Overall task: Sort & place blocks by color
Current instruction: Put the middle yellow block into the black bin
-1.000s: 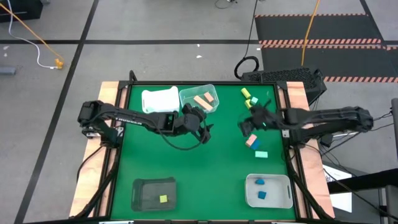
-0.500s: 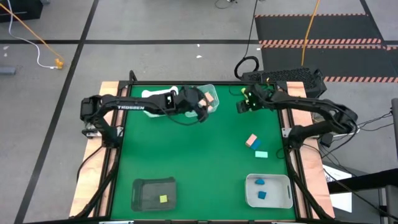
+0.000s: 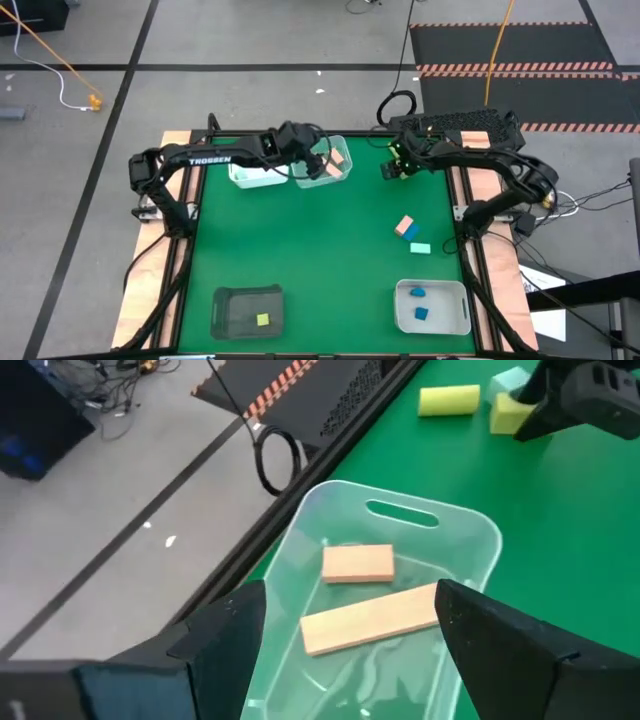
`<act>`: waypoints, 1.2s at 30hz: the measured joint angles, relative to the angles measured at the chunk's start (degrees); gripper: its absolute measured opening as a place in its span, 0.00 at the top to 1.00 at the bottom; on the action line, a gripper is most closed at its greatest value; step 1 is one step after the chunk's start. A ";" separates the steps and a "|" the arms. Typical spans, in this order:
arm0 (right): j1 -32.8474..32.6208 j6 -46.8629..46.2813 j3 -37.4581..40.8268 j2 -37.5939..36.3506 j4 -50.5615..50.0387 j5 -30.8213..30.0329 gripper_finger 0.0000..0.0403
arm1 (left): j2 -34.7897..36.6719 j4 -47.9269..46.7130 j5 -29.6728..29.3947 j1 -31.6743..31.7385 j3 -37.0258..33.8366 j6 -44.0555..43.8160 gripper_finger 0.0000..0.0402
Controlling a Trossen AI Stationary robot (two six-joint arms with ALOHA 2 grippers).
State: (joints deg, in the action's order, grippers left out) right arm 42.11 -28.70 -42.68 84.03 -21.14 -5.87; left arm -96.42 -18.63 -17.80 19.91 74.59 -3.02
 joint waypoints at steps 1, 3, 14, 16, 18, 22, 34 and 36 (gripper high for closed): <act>0.00 0.21 0.00 0.57 -0.23 -0.04 0.47 | 0.00 -0.04 0.00 0.16 0.00 0.34 0.27; -0.02 0.88 0.00 2.00 -0.03 -0.01 0.50 | 0.00 -0.04 0.00 0.52 0.00 0.38 0.27; -0.04 0.98 -0.13 3.99 -0.23 -0.46 0.89 | 0.00 -0.01 4.96 -0.61 0.00 -5.33 0.27; -0.07 1.66 -0.12 3.33 -0.14 0.07 0.91 | 0.00 0.00 5.39 -1.26 0.00 -6.55 0.27; -0.07 1.98 -0.02 2.58 -0.17 1.03 0.91 | 0.00 0.01 5.39 -1.80 0.00 -8.49 0.27; -0.09 -0.27 0.21 -0.29 0.28 8.34 0.91 | 0.00 0.63 5.38 -3.02 0.00 -12.64 0.27; -3.39 -8.43 0.11 -13.08 14.57 25.58 0.91 | 0.00 15.05 8.40 -7.83 0.00 2.92 0.27; -4.85 -6.86 0.11 -14.58 16.14 26.94 0.91 | 0.01 18.50 10.11 -8.24 0.04 2.50 0.27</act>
State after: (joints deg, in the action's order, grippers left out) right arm 37.26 -35.56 -42.57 69.45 -4.99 21.07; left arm -96.41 -0.13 -7.69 11.66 74.63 -0.53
